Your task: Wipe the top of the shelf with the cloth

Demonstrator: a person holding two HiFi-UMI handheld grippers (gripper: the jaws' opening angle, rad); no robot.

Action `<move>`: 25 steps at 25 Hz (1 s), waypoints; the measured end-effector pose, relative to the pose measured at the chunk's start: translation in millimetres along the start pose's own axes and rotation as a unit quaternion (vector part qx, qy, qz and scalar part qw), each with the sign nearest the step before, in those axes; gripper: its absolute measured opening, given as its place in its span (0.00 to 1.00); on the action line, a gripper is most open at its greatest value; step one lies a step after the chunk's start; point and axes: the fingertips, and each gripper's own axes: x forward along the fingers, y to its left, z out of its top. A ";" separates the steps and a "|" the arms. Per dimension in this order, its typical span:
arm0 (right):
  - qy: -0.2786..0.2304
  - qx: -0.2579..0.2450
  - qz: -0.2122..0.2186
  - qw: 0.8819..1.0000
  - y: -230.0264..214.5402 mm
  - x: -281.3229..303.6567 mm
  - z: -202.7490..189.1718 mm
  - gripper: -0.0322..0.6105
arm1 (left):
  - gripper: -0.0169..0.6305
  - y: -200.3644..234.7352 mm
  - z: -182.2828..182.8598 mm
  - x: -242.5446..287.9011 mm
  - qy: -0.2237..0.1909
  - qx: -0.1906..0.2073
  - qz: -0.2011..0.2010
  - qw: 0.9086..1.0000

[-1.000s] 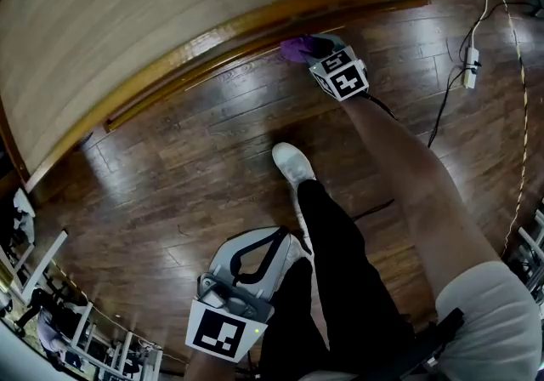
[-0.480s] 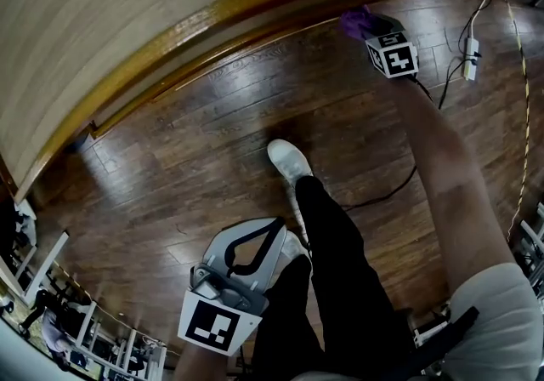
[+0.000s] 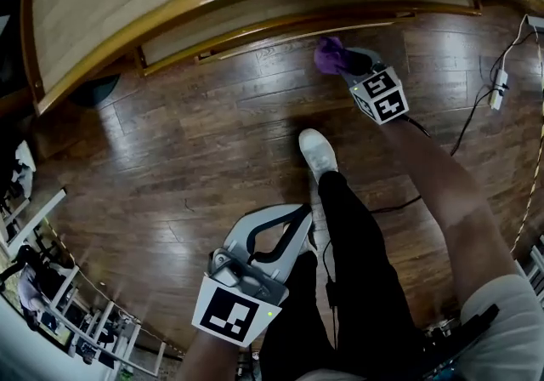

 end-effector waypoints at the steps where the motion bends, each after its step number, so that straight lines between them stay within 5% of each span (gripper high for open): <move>1: -0.003 -0.009 0.024 1.000 30.0 16.1 8.1 0.20 | 0.06 3.2 -5.9 -7.3 -0.002 -0.006 0.008 1.000; 6: -0.016 -0.055 0.103 0.993 148.0 103.9 52.0 0.20 | 0.06 21.5 -43.0 -49.3 -0.015 -0.047 0.063 0.997; 12: -0.011 -0.096 0.110 0.989 204.2 177.6 76.6 0.20 | 0.06 31.8 -73.1 -74.7 -0.032 -0.057 0.086 0.994; 17: 0.005 -0.094 0.079 0.992 176.6 195.0 56.9 0.20 | 0.06 40.3 -89.3 -66.3 -0.039 -0.056 0.074 0.995; 25: 0.036 -0.062 -0.007 0.997 51.2 146.8 3.2 0.20 | 0.06 39.0 -77.0 -32.6 -0.028 -0.022 0.021 0.999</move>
